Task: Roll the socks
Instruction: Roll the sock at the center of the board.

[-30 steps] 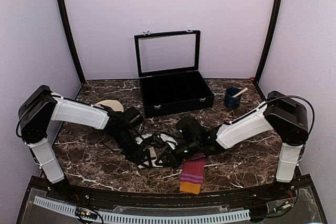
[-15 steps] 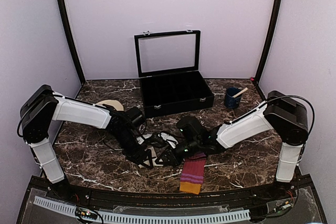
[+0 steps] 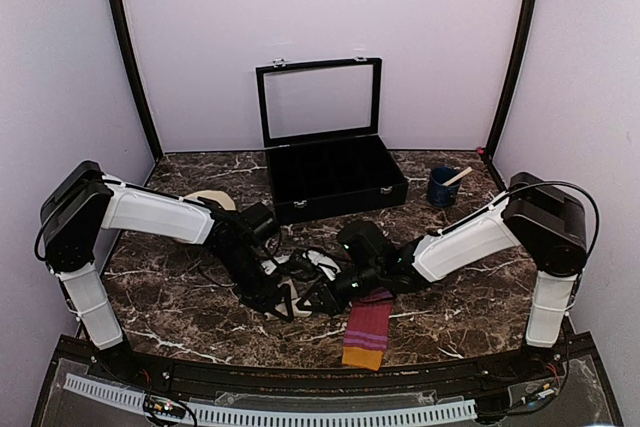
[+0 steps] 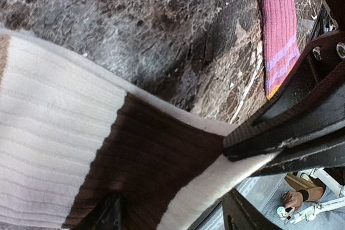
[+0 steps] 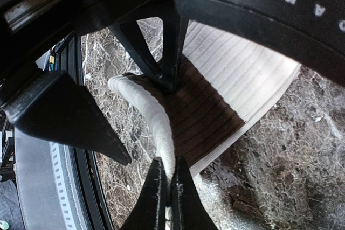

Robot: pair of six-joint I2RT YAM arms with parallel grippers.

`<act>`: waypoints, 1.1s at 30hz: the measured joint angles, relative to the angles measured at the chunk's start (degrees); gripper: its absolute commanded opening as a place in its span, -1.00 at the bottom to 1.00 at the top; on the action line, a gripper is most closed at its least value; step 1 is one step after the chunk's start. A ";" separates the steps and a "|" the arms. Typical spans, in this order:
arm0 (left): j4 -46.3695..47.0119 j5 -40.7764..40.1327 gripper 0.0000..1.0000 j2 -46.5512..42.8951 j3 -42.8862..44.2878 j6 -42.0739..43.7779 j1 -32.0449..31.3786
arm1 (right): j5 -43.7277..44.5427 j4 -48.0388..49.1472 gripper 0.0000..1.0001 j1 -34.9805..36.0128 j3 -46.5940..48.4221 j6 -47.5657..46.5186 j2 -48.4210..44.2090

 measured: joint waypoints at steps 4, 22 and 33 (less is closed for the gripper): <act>0.15 0.15 0.37 0.02 -0.22 -0.17 0.00 | 0.48 0.02 -1.00 -0.02 0.00 0.15 0.00; 2.47 1.97 0.39 -0.20 -1.95 -1.64 0.50 | 1.97 1.73 -1.00 -0.07 -3.19 1.73 -1.53; 5.79 1.92 0.39 -2.38 -4.15 -5.64 1.09 | 1.53 1.73 -1.00 -0.09 -3.50 1.42 -2.05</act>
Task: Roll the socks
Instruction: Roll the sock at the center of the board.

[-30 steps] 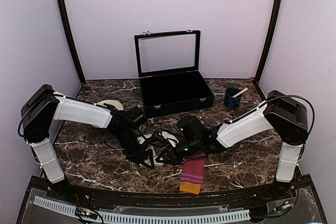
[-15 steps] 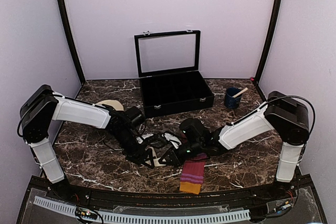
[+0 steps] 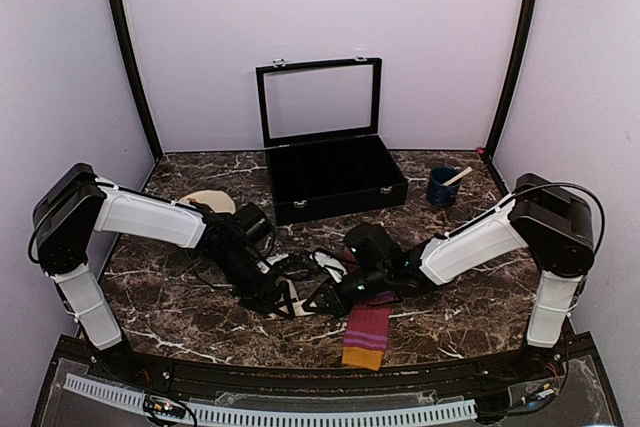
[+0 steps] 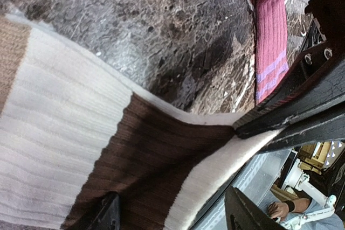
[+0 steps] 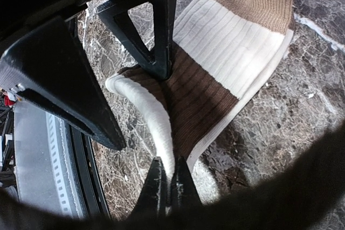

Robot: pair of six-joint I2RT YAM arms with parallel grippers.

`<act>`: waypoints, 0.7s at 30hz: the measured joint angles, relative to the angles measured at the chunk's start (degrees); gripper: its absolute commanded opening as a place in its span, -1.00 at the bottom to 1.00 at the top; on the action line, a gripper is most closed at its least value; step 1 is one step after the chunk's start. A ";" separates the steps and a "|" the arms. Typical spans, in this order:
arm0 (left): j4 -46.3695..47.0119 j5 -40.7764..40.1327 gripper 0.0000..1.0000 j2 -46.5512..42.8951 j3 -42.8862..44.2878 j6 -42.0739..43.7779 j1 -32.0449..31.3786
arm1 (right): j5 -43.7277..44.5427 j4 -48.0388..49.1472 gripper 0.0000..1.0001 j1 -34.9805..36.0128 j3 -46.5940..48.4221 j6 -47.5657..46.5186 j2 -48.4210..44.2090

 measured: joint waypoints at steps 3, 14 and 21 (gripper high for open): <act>1.97 -0.04 0.40 -1.11 -0.98 -1.49 0.02 | -0.42 -0.07 -1.00 0.00 0.04 -0.17 0.00; 11.26 -5.99 0.48 -9.49 -9.31 -7.65 0.66 | -1.81 -1.31 -1.00 0.02 2.64 -0.74 0.92; 15.87 -10.60 0.49 -17.03 -16.50 -11.30 1.29 | -2.43 -1.53 -1.00 0.20 3.30 -0.72 1.88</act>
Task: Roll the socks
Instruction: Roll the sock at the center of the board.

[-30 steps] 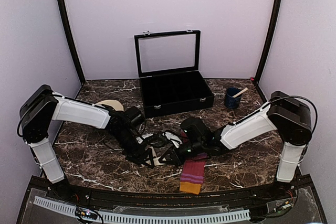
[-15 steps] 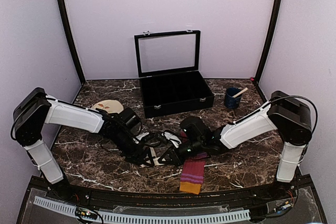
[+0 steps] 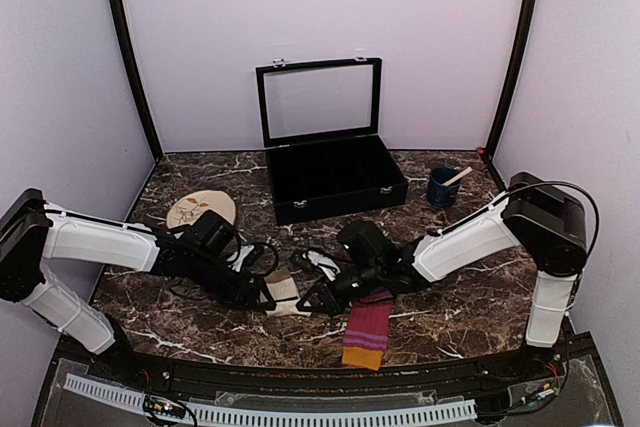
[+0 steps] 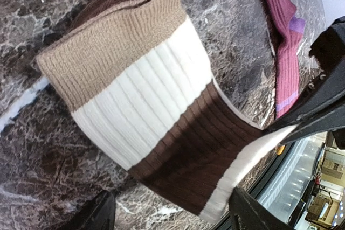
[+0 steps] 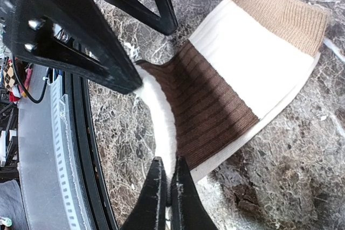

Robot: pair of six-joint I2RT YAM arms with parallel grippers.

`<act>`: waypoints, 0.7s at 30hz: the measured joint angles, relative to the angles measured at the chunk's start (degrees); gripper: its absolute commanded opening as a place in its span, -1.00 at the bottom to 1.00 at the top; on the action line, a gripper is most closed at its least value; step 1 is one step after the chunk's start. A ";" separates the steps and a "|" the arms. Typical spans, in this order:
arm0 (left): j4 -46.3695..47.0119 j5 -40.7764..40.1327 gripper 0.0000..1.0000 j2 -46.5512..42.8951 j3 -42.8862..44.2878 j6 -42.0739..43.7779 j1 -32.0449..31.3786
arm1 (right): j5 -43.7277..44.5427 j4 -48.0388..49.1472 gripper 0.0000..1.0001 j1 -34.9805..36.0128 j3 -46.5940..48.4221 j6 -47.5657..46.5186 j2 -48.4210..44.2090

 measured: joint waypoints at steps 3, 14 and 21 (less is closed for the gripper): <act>2.45 -0.76 0.49 -2.45 -1.79 -1.18 0.00 | -0.11 -0.20 -1.00 0.24 0.37 0.00 0.52; 10.43 -1.36 0.23 -11.32 -8.02 -4.09 0.00 | -1.81 -3.63 -0.95 1.57 5.55 -0.87 4.55; 13.55 -1.27 0.08 -13.97 -12.44 -4.61 -0.35 | -3.74 -9.22 -0.98 1.66 9.88 -1.09 5.99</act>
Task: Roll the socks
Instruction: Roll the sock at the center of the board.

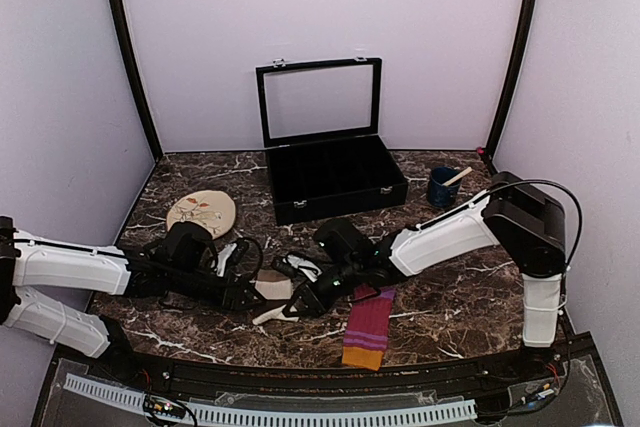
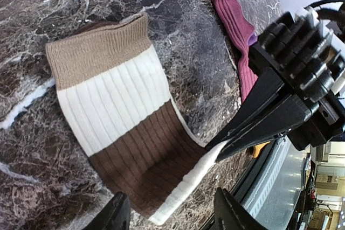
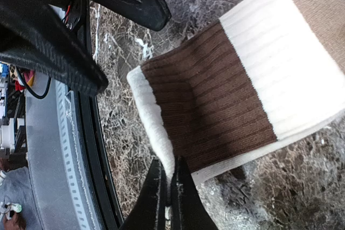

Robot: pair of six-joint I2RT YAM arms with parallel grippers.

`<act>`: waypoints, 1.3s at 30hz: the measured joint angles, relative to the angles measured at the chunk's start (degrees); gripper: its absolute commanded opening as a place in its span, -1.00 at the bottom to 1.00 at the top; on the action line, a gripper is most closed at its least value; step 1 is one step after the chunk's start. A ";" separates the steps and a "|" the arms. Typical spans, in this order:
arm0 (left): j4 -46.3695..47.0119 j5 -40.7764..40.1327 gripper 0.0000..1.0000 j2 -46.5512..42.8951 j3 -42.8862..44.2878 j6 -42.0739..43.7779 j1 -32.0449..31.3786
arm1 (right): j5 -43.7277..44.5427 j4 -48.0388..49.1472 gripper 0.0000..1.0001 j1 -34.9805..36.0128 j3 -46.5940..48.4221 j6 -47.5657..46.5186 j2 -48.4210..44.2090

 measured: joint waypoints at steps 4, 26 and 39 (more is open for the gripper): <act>1.36 -0.66 0.05 -0.55 -0.39 0.28 -1.20 | -1.51 -3.96 -1.00 0.00 4.17 0.09 1.53; 5.84 -5.38 -0.06 2.62 -0.46 7.37 -5.73 | -15.02 -10.08 -1.00 -6.62 9.22 15.06 6.23; 8.68 -5.77 -0.45 7.69 -0.55 9.86 -5.92 | -17.92 -12.15 -1.00 -6.64 12.13 17.11 8.26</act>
